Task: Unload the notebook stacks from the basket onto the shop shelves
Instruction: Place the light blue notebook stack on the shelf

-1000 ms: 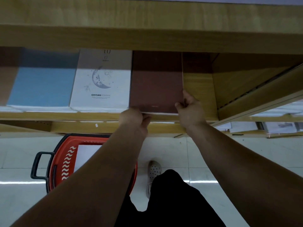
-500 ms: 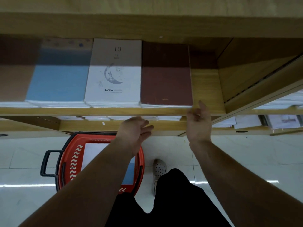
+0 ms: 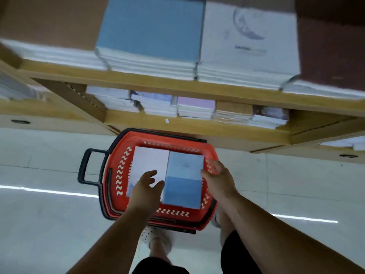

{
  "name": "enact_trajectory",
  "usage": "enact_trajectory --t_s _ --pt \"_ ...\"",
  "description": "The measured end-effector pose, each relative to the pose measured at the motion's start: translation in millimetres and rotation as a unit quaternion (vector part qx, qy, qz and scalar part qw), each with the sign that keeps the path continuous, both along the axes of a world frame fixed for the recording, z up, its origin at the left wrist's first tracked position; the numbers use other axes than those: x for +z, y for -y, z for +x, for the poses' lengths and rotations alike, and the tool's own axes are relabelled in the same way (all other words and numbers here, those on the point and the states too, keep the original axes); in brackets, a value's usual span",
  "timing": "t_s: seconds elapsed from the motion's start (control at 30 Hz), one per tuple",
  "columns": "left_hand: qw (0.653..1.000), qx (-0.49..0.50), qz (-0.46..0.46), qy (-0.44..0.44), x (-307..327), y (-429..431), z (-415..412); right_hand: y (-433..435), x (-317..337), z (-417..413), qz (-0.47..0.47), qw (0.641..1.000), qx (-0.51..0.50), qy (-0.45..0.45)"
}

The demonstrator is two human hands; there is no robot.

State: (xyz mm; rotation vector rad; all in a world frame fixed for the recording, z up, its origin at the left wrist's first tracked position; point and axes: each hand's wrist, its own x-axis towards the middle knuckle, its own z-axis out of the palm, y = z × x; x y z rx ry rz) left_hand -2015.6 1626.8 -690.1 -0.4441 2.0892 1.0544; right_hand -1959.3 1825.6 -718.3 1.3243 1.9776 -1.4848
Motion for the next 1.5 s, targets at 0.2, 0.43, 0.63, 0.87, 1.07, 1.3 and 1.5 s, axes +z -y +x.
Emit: enact_trajectory --t_s 0.2,0.43,0.63,0.87,1.07,1.3,1.5 --pt "0.999 -0.003 -0.005 0.032 -122.7 39.6 -2.1 53.0 -132.6 2.8 0.015 0.997 0.033 0.062" --pt "0.996 -0.052 0.029 0.064 -242.1 31.1 0.7 60.1 -242.0 17.7 0.072 0.991 0.044 0.099" --pt "0.995 -0.08 0.044 0.051 -297.4 5.8 23.7 55.9 -291.9 16.7 0.042 0.996 -0.014 0.078" --pt "0.999 -0.05 0.016 -0.002 -310.4 -7.9 35.0 52.7 -303.5 27.0 0.076 0.993 0.001 0.089" --pt "0.995 -0.06 0.079 -0.016 -291.2 -13.9 34.4 63.1 -288.6 38.7 0.129 0.989 0.009 0.072" --pt "0.99 -0.038 0.131 -0.045 -256.4 30.7 15.4 80.2 -251.1 20.7 0.189 0.976 -0.072 0.08" --pt "0.997 -0.009 0.06 -0.048 -275.5 95.0 -24.4 121.7 -249.1 -3.4 0.242 0.955 0.123 0.117"
